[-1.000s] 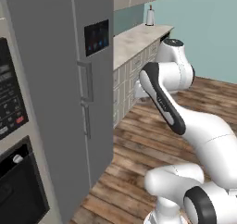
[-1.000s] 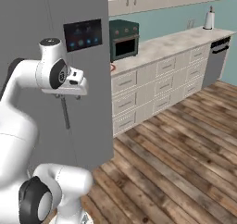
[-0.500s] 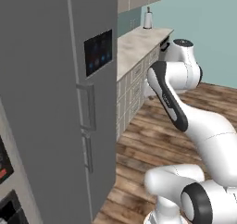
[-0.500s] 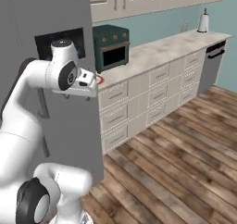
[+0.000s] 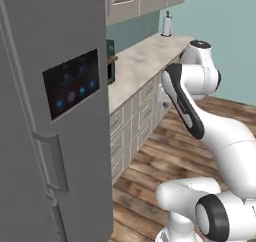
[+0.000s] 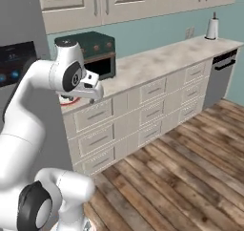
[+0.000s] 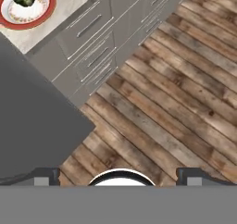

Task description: Pick the broccoli from the counter and place it in the microwave.

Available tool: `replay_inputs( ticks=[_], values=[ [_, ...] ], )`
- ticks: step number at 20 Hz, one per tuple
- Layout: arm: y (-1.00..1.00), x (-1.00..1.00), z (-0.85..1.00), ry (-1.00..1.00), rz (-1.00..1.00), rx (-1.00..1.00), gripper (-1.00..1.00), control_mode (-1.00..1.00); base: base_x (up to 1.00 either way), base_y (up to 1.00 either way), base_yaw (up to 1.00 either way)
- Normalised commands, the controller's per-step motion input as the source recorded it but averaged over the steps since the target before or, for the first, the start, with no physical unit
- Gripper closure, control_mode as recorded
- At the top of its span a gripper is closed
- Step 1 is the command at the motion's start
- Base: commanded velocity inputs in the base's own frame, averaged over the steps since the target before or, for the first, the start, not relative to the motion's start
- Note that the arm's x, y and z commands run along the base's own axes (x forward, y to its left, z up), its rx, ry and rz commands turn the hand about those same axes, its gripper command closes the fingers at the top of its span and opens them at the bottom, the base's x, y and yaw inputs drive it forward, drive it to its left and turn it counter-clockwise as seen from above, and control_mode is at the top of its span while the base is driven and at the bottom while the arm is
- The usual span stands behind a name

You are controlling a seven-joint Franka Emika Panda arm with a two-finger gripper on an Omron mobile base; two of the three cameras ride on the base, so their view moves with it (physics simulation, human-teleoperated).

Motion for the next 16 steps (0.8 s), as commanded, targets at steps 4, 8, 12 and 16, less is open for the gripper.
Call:
replay_inputs(
  ticks=[4,8,12,16],
  values=[
    [0.0,0.0,0.0,0.0,0.0,0.0,-1.0,1.0,1.0,-0.25,0.38],
    [0.0,0.0,0.0,0.0,0.0,0.0,-1.0,1.0,1.0,-0.15,0.56],
    [0.0,0.0,0.0,0.0,0.0,0.0,-1.0,1.0,1.0,-0.15,0.65],
    [0.0,0.0,0.0,0.0,0.0,0.0,-1.0,1.0,0.89,-0.32,0.71]
  ],
)
